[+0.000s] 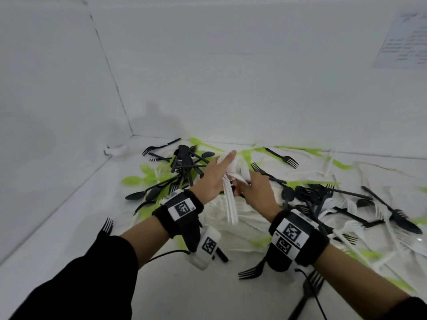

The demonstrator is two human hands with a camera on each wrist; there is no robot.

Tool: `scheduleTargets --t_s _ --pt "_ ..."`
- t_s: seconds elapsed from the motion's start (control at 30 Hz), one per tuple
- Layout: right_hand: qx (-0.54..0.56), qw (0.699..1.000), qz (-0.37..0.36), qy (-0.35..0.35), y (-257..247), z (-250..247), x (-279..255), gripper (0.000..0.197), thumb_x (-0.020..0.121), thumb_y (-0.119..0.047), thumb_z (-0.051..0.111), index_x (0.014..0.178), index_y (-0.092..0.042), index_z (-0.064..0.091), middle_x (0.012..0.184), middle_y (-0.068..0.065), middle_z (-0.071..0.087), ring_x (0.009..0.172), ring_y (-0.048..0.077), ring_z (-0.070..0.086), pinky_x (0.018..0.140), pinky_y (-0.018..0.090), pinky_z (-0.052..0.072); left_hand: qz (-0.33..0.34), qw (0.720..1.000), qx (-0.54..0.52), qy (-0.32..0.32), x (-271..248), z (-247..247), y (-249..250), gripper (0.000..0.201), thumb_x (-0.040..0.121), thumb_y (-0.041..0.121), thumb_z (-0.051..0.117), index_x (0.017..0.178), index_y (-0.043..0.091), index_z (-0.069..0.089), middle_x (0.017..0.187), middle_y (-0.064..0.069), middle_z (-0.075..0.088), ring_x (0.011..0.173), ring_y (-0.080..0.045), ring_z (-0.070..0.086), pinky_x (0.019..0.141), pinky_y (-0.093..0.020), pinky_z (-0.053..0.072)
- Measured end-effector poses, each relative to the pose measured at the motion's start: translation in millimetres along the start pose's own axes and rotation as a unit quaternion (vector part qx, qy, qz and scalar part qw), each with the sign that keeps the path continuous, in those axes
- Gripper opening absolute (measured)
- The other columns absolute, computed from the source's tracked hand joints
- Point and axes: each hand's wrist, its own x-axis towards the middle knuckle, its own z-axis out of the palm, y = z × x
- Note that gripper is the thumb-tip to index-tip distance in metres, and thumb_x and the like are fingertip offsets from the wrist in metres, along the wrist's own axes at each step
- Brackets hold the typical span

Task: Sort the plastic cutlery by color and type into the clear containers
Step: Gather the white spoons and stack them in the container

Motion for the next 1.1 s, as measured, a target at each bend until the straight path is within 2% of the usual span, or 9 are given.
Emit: scheduleTargets --t_s 0.13,0.27,0.43,0.5,0.6,0.7,0.87,0.93,1.1 --pt "0.061 0.996 0.021 -0.060 7 6 4 0.016 0.091 -0.007 0.053 0.087 0.003 0.064 0.064 0.008 0.065 0.031 0.007 0.048 0.038 0.024 0.041 -0.023 0.997 0.023 0.065 7 -2 -5 0.018 0.096 0.021 0.051 0.108 0.008 0.046 0.082 -0.005 0.050 0.057 -0.015 0.055 0.044 -0.025 0.045" --pt "0.151 0.980 0.062 -0.115 2 3 11 0.012 0.092 -0.009 0.055 0.085 -0.007 0.065 0.063 0.007 0.065 0.036 0.012 0.055 0.036 0.021 0.044 -0.001 0.995 0.036 0.092 17 -9 -11 0.016 0.101 0.016 0.036 0.107 0.003 0.042 0.089 -0.002 0.048 0.047 -0.008 0.056 0.040 -0.021 0.043" --pt "0.179 0.976 0.080 -0.095 0 -3 11 0.009 0.090 -0.018 0.059 0.083 -0.022 0.064 0.065 0.006 0.063 0.039 0.011 0.056 0.041 0.026 0.052 0.002 0.994 0.040 0.105 26 -5 -16 0.027 0.101 0.011 0.032 0.122 0.002 0.046 0.098 -0.007 0.044 0.087 -0.024 0.047 0.060 -0.027 0.041" --pt "0.154 0.983 0.077 -0.069 1 -2 13 0.017 0.090 -0.019 0.060 0.074 -0.025 0.060 0.057 0.002 0.058 0.035 0.005 0.051 0.038 0.020 0.047 0.001 0.992 0.020 0.122 29 -4 -18 0.023 0.100 0.009 0.034 0.118 0.004 0.047 0.100 -0.008 0.044 0.092 -0.025 0.046 0.068 -0.030 0.041" --pt "0.072 0.997 0.038 0.003 7 4 17 0.030 0.088 -0.019 0.063 0.059 -0.017 0.055 0.042 -0.005 0.046 0.035 0.002 0.046 0.039 0.011 0.032 -0.016 0.993 -0.029 0.110 30 -1 -17 0.014 0.098 0.017 0.045 0.109 0.007 0.042 0.086 -0.004 0.047 0.070 -0.015 0.053 0.060 -0.026 0.044" --pt "0.023 0.999 0.022 -0.007 12 13 19 0.027 0.088 -0.025 0.062 0.081 0.002 0.066 0.059 0.013 0.057 0.052 0.004 0.052 0.048 0.021 0.033 -0.037 0.994 -0.046 0.089 30 -2 -16 0.025 0.093 0.015 0.056 0.113 0.009 0.041 0.079 -0.003 0.049 0.053 -0.010 0.055 0.050 -0.025 0.044" --pt "0.053 0.996 0.068 -0.023 13 10 28 0.028 0.093 -0.026 0.054 0.100 -0.003 0.067 0.068 0.011 0.061 0.050 0.005 0.054 0.053 0.028 0.048 -0.006 0.995 -0.013 0.099 32 -17 -16 0.018 0.097 -0.002 0.038 0.102 0.012 0.049 0.092 -0.005 0.049 0.077 -0.019 0.051 0.068 -0.030 0.046" --pt "0.107 0.990 0.093 -0.001 7 4 33 0.026 0.094 -0.024 0.052 0.096 -0.003 0.066 0.070 0.008 0.062 0.045 0.006 0.056 0.048 0.028 0.051 0.023 0.995 -0.004 0.099 31 -21 -15 0.017 0.098 -0.002 0.036 0.104 0.010 0.047 0.086 -0.004 0.049 0.073 -0.016 0.051 0.056 -0.022 0.047" --pt "0.110 0.988 0.098 -0.052 -2 -2 34 0.042 0.094 -0.039 0.048 0.087 0.002 0.054 0.041 -0.008 0.037 0.029 0.003 0.032 0.033 0.017 0.028 0.047 0.997 0.045 0.051 27 -17 -14 0.010 0.095 0.024 0.052 0.099 0.015 0.052 0.080 0.003 0.053 0.071 -0.009 0.053 0.050 -0.017 0.040"
